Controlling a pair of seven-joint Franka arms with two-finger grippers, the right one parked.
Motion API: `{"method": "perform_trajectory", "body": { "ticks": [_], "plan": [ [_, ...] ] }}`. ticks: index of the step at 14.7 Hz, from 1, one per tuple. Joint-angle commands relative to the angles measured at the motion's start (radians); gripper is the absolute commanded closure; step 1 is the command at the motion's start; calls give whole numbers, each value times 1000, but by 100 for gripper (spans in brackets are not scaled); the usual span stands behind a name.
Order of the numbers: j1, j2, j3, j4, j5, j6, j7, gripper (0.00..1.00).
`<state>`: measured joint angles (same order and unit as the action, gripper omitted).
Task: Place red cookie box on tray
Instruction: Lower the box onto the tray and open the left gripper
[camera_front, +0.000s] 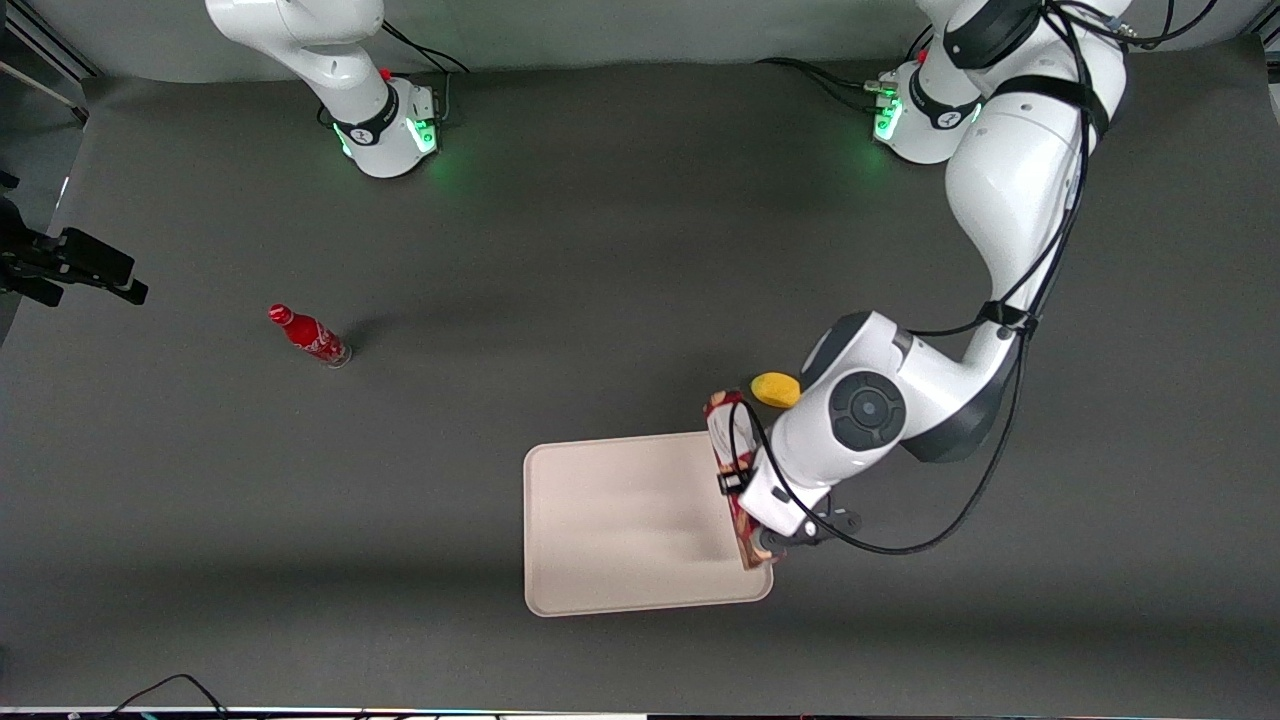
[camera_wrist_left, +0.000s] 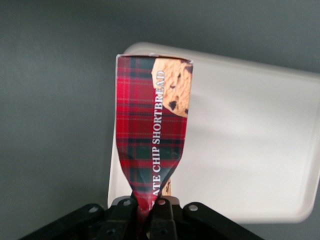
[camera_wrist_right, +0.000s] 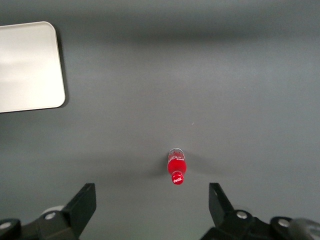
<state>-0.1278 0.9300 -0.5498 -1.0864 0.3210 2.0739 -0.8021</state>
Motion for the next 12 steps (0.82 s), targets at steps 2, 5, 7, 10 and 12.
{"method": "perform_trajectory", "body": {
  "ticks": [2,5,7,10,12],
  "plan": [
    [-38,69,87,65,-16,75,30,100],
    [-65,90,91,54,-10,97,26,100],
    [-90,95,108,56,-11,100,20,100],
    [-137,121,174,54,-10,138,23,100],
    [-142,121,200,54,-10,134,27,100]
  ]
}}
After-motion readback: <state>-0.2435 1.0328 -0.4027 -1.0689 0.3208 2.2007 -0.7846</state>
